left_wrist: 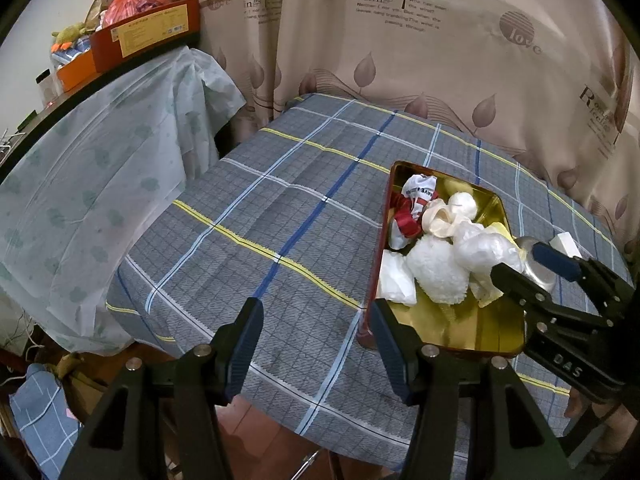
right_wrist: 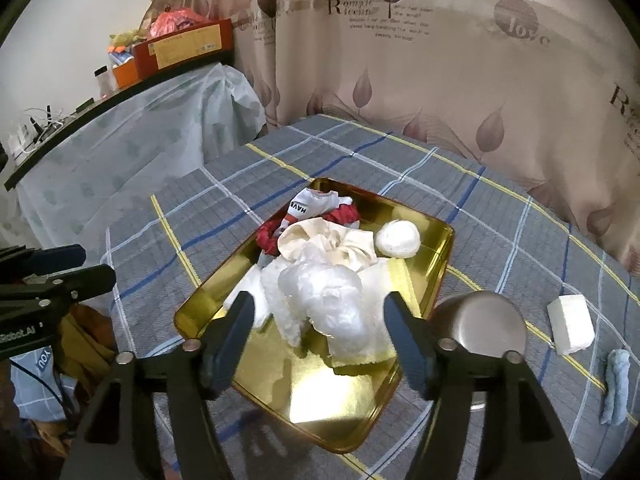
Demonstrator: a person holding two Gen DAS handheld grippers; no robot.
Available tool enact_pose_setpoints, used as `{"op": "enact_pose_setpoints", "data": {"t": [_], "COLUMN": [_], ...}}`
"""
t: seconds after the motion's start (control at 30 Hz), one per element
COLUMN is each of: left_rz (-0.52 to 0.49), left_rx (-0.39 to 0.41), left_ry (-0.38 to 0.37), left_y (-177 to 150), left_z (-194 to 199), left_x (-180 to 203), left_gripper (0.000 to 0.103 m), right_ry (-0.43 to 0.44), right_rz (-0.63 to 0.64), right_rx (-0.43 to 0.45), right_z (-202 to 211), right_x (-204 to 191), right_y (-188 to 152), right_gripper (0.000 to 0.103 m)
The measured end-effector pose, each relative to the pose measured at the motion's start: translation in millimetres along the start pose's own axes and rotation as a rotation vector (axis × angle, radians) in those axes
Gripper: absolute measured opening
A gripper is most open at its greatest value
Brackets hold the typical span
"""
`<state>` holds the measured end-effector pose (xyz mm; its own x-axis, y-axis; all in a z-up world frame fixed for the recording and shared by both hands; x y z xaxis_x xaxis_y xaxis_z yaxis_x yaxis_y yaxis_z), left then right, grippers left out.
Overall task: Organize soft objects
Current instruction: 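Lift right tool from the tray and move it to the blue towel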
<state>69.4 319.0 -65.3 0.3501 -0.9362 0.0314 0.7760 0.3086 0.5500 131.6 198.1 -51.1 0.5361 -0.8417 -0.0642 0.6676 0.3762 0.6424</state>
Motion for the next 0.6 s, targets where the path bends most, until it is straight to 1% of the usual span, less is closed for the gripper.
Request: {"op": "enact_pose_setpoints", "data": {"t": [0.33, 0.6], "left_rz": [-0.008, -0.014], "left_rx": [-0.001, -0.007], "left_ry": [0.002, 0.005], "left_y": [-3, -4], "left_z": [1, 0], "left_x": [3, 4], "left_gripper": [0.057, 0.057], "right_ry": [-0.009, -0.026], "right_rz": [-0.016, -0.038], "right_rx": [0.029, 0.015], "right_z": [20, 25], "right_x": [11, 26], "right_y": [0, -16], "right_gripper": [0.068, 0.068]}}
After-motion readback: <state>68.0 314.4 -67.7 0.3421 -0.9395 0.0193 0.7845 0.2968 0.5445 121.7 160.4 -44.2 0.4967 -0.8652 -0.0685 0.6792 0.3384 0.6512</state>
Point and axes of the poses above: each gripper's, at about its wrist camera, not at the fingertips, and z roughly against the way its jaws point, x to its right, y to its top, the point moved 9 cm from there along -z, roughly the way its jaws point, and after that the axes turned 1 degree about -x, right-handed, at the moved point
